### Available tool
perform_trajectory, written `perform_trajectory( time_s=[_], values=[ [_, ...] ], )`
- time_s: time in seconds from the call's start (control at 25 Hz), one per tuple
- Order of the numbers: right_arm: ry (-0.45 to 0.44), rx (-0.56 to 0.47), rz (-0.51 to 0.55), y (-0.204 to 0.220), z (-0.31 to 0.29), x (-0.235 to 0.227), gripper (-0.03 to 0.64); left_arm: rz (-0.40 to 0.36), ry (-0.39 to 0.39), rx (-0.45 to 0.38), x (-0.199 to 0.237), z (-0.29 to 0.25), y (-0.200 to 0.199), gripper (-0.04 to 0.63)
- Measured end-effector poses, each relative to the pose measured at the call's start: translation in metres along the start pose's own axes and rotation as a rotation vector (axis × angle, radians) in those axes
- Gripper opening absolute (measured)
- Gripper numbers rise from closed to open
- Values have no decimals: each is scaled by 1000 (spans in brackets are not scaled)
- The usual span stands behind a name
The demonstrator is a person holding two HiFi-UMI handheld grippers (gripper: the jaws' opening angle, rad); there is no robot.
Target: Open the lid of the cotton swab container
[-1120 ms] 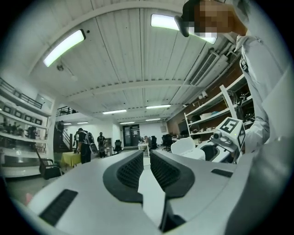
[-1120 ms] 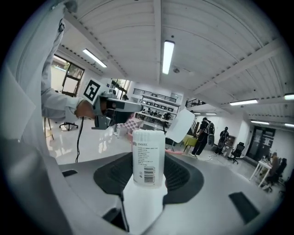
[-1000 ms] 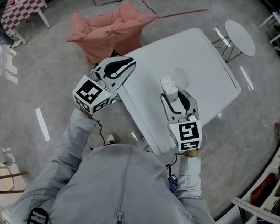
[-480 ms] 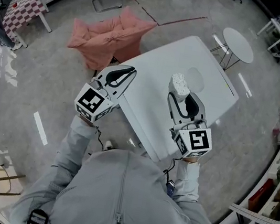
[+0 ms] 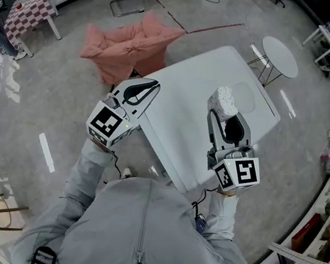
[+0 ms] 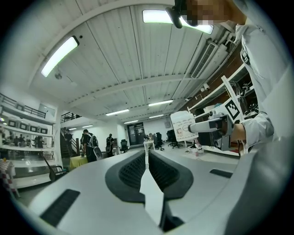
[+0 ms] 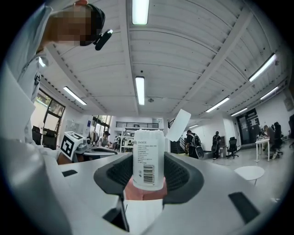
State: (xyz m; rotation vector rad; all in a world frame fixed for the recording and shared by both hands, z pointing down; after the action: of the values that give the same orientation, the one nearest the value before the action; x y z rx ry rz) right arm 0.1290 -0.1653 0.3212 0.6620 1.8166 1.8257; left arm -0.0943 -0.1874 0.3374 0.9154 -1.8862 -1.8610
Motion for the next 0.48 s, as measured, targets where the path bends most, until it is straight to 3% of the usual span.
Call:
perform_trajectory(
  time_s=[0.48],
  values=[
    [9,21,2,4,1,0,218,-20,-1,18,-4,1,0,29]
  ],
)
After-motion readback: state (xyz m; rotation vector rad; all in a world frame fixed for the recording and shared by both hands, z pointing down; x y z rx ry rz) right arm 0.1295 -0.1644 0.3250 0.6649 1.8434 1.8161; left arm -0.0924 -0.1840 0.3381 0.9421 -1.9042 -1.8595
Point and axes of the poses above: the fingertips, and each gripper's own axes: z backward along the fingers, x to its left, y out of its underside, the point moved 5 cm from there along z, backward along the fingers, and after that the axes turned 5 degrees about x, right-handed, at the moved point
